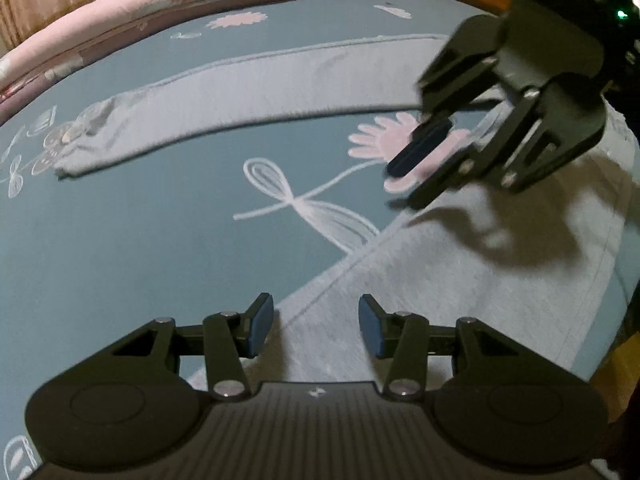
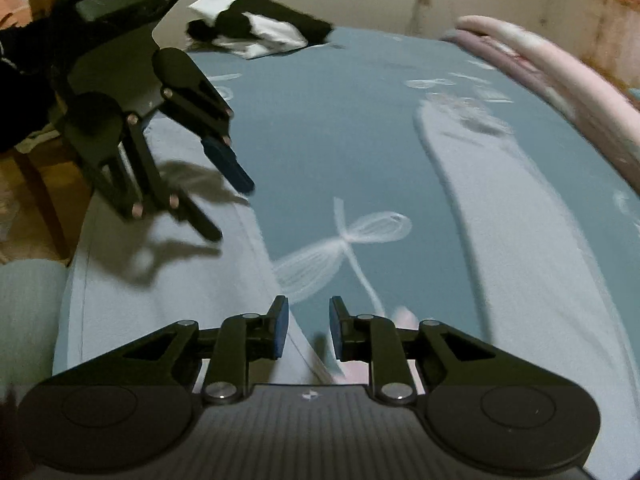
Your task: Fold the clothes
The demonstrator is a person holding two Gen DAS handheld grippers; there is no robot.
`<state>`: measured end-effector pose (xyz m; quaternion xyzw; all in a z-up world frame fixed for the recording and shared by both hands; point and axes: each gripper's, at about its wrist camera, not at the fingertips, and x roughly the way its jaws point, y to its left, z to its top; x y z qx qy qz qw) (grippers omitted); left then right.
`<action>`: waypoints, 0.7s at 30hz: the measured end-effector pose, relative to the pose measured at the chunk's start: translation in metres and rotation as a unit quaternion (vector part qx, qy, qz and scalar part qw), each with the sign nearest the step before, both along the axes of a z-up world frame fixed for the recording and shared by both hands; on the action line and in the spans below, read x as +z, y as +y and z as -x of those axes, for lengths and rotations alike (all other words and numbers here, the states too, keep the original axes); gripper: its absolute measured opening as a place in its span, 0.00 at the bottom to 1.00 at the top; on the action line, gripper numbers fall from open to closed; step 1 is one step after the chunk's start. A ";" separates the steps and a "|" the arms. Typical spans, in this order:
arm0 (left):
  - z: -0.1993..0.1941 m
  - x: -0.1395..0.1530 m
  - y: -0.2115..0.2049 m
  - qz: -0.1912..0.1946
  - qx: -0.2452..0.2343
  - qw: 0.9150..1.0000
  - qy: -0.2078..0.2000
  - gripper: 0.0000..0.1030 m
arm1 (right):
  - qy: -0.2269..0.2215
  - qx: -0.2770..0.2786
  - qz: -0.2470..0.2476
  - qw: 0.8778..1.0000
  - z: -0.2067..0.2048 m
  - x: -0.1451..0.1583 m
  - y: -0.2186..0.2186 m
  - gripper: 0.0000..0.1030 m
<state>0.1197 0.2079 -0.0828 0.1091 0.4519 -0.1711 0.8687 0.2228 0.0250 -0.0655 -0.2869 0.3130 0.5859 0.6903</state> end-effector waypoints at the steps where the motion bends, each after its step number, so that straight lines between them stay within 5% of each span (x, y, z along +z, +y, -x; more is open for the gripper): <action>1: 0.002 -0.003 0.001 0.003 0.001 1.000 0.002 0.45 | -0.002 0.007 0.007 1.000 0.001 -0.005 0.009 0.25; 9: 0.010 -0.015 0.017 0.042 0.019 0.999 -0.009 0.46 | -0.018 0.036 0.032 0.999 0.018 -0.022 0.022 0.30; 15: 0.018 -0.012 0.020 0.048 0.034 0.998 -0.025 0.46 | -0.034 0.036 0.053 0.997 0.030 -0.016 0.023 0.04; 21: 0.030 -0.013 0.020 0.062 0.031 0.997 -0.026 0.49 | -0.061 0.003 0.044 0.997 0.031 -0.008 0.024 0.04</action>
